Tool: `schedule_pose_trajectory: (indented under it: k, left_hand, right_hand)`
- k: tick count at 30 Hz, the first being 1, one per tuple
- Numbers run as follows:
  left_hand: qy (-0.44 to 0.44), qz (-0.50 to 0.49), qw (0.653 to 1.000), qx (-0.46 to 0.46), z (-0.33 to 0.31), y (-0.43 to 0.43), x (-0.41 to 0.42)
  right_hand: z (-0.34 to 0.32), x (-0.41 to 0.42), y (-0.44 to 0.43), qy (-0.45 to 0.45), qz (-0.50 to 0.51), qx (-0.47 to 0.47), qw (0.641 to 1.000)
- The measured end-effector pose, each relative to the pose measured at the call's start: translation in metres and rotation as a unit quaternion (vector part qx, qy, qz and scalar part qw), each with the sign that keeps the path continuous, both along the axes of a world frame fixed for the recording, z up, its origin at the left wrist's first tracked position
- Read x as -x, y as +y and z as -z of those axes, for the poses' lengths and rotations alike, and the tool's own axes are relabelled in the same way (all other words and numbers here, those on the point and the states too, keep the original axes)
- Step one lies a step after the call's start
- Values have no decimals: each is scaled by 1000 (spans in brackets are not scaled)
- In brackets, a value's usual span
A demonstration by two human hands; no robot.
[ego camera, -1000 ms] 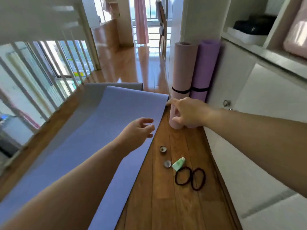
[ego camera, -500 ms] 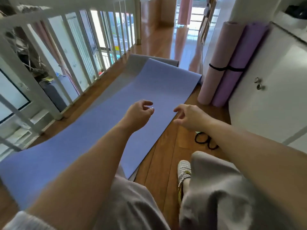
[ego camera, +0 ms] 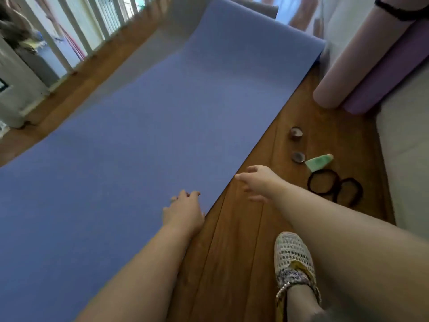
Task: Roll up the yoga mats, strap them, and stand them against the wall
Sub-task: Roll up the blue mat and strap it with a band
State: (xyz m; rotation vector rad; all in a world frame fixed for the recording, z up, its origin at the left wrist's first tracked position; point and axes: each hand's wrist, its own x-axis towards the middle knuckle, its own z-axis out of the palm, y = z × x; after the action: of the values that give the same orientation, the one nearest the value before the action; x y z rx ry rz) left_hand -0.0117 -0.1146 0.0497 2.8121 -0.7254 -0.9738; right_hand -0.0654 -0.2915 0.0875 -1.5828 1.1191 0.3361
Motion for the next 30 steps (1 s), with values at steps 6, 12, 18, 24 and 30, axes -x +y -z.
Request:
schedule_pose_trajectory:
  k: [6,12,18,24,30]
  left_hand:
    - [-49,73,993,-73,79,-18,-17]
    - [-47,64,992,-98,116,-4,-21]
    - [-48,57,993,-90,109,-3,-16]
    - [25,-58,994,-85,45,-23,-45]
    - [91,-258,950,150,-92,-49,-81]
  right_hand:
    - [82,-30,-13,21,115,-91,989]
    - [129,-37,6,-15,153,-162,975]
    - [118,-59,6,-77,140,-98,982]
    - [53,-67,1,-82,-15,-29,996]
    - [-86,-39,25,12,-286,13,958]
